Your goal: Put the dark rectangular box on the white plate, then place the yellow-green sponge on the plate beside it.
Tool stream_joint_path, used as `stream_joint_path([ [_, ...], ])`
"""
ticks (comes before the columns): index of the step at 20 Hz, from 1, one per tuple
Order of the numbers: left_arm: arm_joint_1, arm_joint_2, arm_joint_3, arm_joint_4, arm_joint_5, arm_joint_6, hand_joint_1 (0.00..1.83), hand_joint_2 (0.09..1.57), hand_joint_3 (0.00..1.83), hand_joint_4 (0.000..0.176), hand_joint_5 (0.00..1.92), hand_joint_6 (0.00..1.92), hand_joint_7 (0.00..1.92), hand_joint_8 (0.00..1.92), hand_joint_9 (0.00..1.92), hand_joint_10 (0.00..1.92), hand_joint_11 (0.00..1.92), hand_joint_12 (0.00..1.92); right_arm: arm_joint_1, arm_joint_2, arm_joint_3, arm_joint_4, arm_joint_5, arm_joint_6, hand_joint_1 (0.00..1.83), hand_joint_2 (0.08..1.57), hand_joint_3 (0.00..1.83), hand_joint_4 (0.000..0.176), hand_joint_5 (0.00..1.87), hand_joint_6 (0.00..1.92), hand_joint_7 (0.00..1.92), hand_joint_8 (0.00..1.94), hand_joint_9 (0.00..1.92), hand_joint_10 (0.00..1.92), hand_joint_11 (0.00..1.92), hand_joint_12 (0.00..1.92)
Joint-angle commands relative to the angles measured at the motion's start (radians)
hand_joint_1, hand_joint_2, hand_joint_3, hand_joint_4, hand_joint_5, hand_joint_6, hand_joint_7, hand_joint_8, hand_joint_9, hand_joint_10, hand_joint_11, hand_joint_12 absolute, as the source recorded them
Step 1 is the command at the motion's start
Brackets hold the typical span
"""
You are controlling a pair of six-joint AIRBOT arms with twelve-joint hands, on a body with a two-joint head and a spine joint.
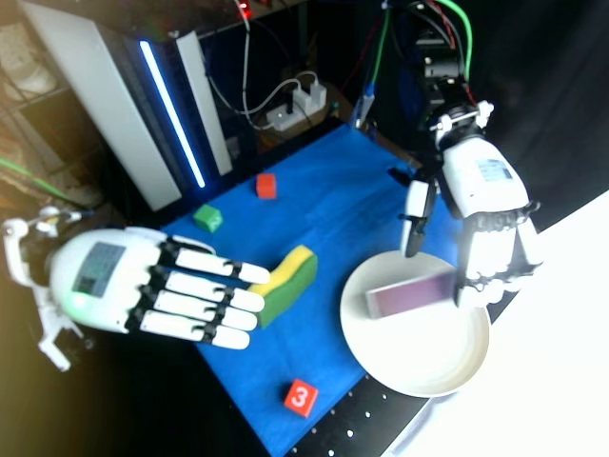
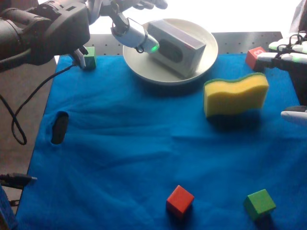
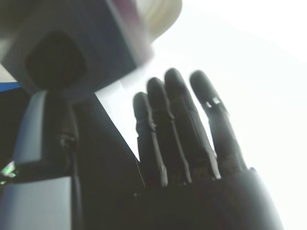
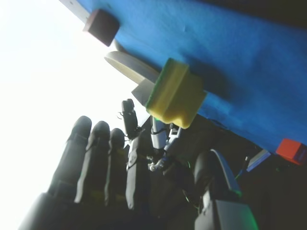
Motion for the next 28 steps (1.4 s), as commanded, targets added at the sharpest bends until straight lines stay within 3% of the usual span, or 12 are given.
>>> stream_joint_path([
  [1,-0.013,0.005,-0.001,-0.002,-0.114,-0.002,0.91,0.96,0.0,0.094,0.5,0.0,0.5,0.0,0.49,0.0,0.03,0.94,0.012,0.0,0.003,0.023,0.122,0.004,0.69,1.13,0.0,0.083,0.32,0.0,0.24,0.0,0.25,0.0,0.16,0.11],
  [3,-0.008,0.023,-0.019,-0.003,-0.12,-0.002,0.89,0.97,0.0,0.097,0.5,0.0,0.5,0.0,0.49,0.0,0.0,0.95,0.012,0.001,0.003,0.023,0.122,0.008,0.69,1.14,0.0,0.077,0.32,0.0,0.24,0.0,0.25,0.0,0.16,0.11],
  [4,-0.005,0.036,-0.034,-0.003,-0.129,-0.002,0.85,0.96,0.0,0.118,0.48,0.0,0.52,0.0,0.54,0.02,0.0,1.31,0.012,0.001,0.003,0.023,0.122,0.009,0.68,1.15,0.0,0.081,0.31,0.0,0.23,0.0,0.23,0.0,0.14,0.1],
  [6,0.007,0.073,-0.076,-0.001,-0.16,-0.002,0.8,0.95,0.0,0.146,0.4,0.01,0.44,0.0,0.39,0.03,0.0,0.54,0.012,0.001,0.003,0.023,0.122,0.019,0.7,1.15,0.0,0.062,0.32,0.0,0.23,0.0,0.22,0.0,0.16,0.1],
  [7,0.016,0.101,-0.109,0.007,-0.182,-0.002,0.78,0.95,0.0,0.158,0.34,0.0,0.37,0.0,0.33,0.0,0.0,0.46,0.012,0.001,0.004,0.02,0.122,0.025,0.68,1.13,0.0,0.086,0.31,0.0,0.24,0.01,0.24,0.01,0.19,0.12],
  [12,0.071,0.237,-0.261,0.014,-0.318,-0.001,0.74,0.96,0.0,0.176,0.26,0.0,0.27,0.0,0.26,0.0,0.0,0.75,0.014,0.003,0.011,0.013,0.122,0.044,0.76,1.07,0.0,0.091,0.33,0.0,0.24,0.01,0.2,0.0,0.16,0.11],
  [15,0.115,0.326,-0.362,0.034,-0.398,-0.001,0.79,0.94,0.0,0.176,0.27,0.0,0.27,0.0,0.25,0.0,0.0,0.73,0.025,0.002,0.018,0.013,0.122,0.046,0.74,1.07,0.0,0.119,0.31,0.0,0.23,0.0,0.2,0.0,0.16,0.11],
  [16,0.135,0.355,-0.394,0.037,-0.425,-0.001,0.79,0.95,0.0,0.148,0.27,0.0,0.27,0.0,0.23,0.0,0.0,0.6,0.032,0.0,0.021,0.013,0.122,0.046,0.73,1.06,0.0,0.137,0.31,0.0,0.24,0.0,0.2,0.0,0.16,0.12],
  [19,0.207,0.437,-0.497,0.042,-0.521,-0.001,0.92,0.95,0.0,0.118,0.27,0.0,0.22,0.0,0.15,0.0,0.0,0.36,0.068,-0.017,0.046,0.013,0.102,0.046,0.66,1.04,0.0,0.15,0.31,0.0,0.27,0.01,0.23,0.01,0.1,0.08],
  [21,0.256,0.488,-0.551,0.043,-0.58,-0.001,0.97,0.92,0.0,0.088,0.28,0.0,0.24,0.0,0.17,0.01,0.0,0.44,0.124,-0.042,0.073,-0.012,0.026,0.046,0.65,1.03,0.0,0.17,0.31,0.0,0.3,0.02,0.28,0.02,0.25,0.14],
  [23,0.318,0.543,-0.606,0.026,-0.641,0.002,0.96,0.92,0.0,0.103,0.25,0.0,0.21,0.0,0.12,0.0,0.0,0.31,0.168,-0.071,0.099,-0.043,-0.03,0.046,0.64,1.04,0.0,0.154,0.32,0.01,0.29,0.0,0.29,0.02,0.28,0.15],
  [28,0.469,0.643,-0.722,-0.036,-0.784,0.007,0.95,0.91,0.0,0.093,0.25,0.0,0.15,0.0,0.06,0.01,0.0,0.01,0.258,-0.141,0.166,-0.111,-0.176,0.046,0.61,1.04,0.0,0.15,0.34,0.0,0.3,0.0,0.28,0.0,0.18,0.28],
])
